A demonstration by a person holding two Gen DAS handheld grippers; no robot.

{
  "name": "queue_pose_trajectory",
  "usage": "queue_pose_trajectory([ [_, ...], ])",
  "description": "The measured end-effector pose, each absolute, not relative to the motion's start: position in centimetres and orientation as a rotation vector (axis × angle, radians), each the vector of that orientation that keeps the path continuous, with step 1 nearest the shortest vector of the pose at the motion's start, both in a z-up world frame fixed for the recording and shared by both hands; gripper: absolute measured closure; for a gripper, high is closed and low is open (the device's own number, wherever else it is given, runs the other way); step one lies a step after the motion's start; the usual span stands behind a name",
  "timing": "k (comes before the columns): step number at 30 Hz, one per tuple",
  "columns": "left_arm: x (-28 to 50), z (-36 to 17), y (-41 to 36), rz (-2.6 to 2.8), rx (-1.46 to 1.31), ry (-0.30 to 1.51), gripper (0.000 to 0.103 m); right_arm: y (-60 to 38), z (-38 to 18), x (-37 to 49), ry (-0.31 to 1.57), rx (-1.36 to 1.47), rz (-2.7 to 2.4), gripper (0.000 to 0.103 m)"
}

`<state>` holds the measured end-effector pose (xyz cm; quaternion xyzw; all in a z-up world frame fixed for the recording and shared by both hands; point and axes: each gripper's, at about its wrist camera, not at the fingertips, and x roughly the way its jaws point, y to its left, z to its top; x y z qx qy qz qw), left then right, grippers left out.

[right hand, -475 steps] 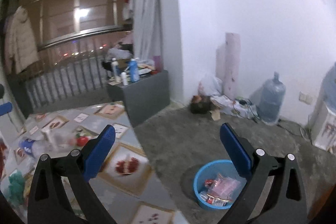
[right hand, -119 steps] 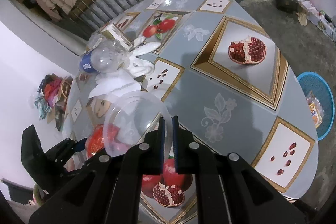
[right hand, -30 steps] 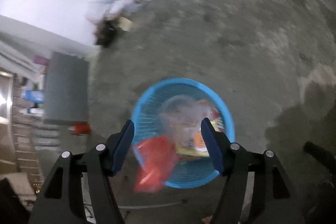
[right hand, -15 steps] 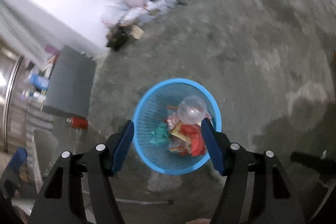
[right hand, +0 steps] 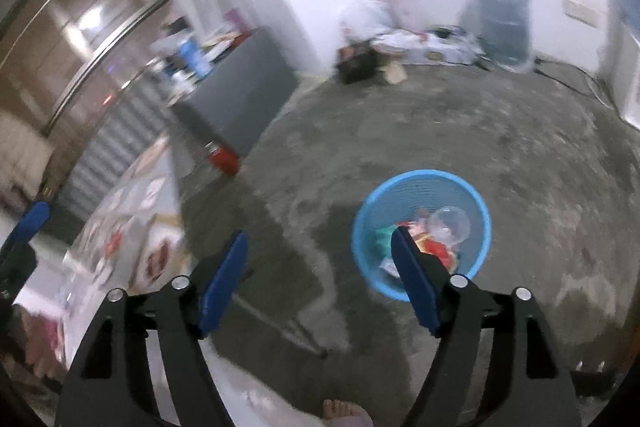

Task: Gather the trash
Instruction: 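Move both grippers back toward the Pepsi bottle on the table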

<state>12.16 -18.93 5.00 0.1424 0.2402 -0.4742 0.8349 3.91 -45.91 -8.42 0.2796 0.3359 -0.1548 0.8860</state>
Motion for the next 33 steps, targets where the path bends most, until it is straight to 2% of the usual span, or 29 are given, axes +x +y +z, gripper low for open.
queue_pose_trajectory([
  [8, 12.1, 2.8, -4.0, -0.692, 0.157, 0.555, 0.018, -40.1, -6.6, 5.5, 0.753, 0.486, -0.201, 0.028],
  [16, 11.9, 0.6, 7.4, -0.444, 0.000, 0.611, 0.017, -33.3, -4.6, 8.0, 0.771, 0.383, -0.001, 0.028],
  [20, 12.0, -0.6, 10.3, -0.407, -0.050, 0.624, 0.017, -29.1, -4.7, 10.4, 0.821, 0.331, 0.100, 0.028],
  [33, 12.8, -2.8, 11.3, -0.430, -0.054, 0.622, 0.018, -19.8, -5.5, 16.7, 0.920, 0.278, 0.286, 0.028],
])
